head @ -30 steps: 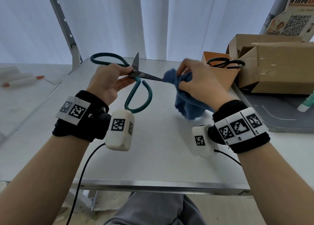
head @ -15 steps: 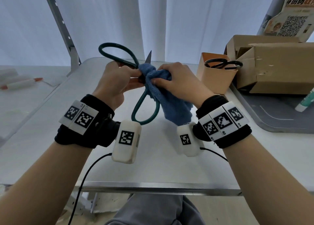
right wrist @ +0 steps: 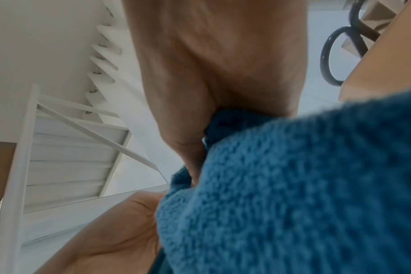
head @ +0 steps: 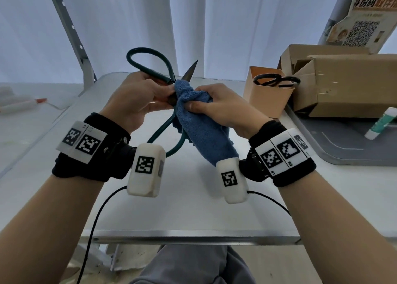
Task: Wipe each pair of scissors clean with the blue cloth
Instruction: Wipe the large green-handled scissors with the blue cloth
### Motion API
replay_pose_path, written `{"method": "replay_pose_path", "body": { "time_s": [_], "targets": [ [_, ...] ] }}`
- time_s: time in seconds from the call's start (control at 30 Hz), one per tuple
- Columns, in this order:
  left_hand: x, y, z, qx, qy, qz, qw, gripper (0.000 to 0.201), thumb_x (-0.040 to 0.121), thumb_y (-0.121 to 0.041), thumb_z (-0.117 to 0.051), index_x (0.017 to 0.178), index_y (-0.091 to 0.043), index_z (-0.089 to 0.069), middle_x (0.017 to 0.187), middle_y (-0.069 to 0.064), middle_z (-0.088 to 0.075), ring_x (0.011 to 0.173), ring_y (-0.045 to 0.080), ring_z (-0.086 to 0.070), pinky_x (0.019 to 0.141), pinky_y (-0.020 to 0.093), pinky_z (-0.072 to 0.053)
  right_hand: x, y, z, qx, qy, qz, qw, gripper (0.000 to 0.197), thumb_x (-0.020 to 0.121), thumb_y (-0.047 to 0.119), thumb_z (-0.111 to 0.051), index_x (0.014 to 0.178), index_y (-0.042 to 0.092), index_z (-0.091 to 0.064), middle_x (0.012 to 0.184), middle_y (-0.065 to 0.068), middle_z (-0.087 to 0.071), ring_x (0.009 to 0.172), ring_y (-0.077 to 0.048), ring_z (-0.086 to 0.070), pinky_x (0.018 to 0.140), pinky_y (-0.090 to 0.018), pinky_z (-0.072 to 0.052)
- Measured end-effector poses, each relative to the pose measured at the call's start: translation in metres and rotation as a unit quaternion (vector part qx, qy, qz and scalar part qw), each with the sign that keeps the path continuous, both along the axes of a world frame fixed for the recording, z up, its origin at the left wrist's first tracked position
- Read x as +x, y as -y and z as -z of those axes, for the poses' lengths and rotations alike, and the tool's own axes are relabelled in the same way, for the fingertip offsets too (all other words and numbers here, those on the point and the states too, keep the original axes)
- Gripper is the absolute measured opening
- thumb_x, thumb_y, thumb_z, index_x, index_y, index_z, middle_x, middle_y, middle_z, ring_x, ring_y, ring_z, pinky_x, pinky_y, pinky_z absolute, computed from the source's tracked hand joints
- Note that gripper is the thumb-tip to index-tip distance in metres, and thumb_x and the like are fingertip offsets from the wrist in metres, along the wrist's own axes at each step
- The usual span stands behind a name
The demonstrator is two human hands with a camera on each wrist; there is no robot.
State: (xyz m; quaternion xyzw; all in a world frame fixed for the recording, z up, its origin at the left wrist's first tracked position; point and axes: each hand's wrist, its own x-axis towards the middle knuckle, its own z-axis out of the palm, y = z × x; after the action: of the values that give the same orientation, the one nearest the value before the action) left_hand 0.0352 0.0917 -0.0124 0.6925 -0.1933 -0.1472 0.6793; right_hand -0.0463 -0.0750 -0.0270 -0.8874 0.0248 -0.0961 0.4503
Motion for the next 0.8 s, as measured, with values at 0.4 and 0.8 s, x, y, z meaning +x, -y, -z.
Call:
{"method": "replay_pose_path", "body": {
  "time_s": [0.4, 0.8],
  "targets": [
    [0.005, -0.007, 0.002, -0.003, -0.011, 0.029, 1.000, 0.007, 0.090, -0.002, -0.065, 0.090, -0.007, -0.069, 0.092, 0.008, -0.073, 0.087, 0.020, -0.071, 0.086, 0.036, -0.060, -0.006, -0.008, -0.003, 0.039, -0.013, 0.000, 0.999, 0.019, 0.093, 0.025, -0.068, 0.102, 0.009, -0.072, 0.100, -0.008, -0.075, 0.096, -0.025, -0.072, 0.092, -0.049, -0.056],
    [0.033, -0.031, -0.001, -0.050, -0.035, -0.045, 0.997, 0.007, 0.093, -0.002, -0.062, 0.090, -0.007, -0.066, 0.082, 0.001, -0.075, 0.082, 0.016, -0.074, 0.073, 0.025, -0.059, -0.022, 0.021, 0.004, 0.030, -0.056, 0.052, 0.997, 0.017, 0.093, 0.021, -0.067, 0.098, 0.005, -0.071, 0.092, -0.009, -0.074, 0.085, -0.018, -0.071, 0.074, -0.028, -0.057]
  ]
}}
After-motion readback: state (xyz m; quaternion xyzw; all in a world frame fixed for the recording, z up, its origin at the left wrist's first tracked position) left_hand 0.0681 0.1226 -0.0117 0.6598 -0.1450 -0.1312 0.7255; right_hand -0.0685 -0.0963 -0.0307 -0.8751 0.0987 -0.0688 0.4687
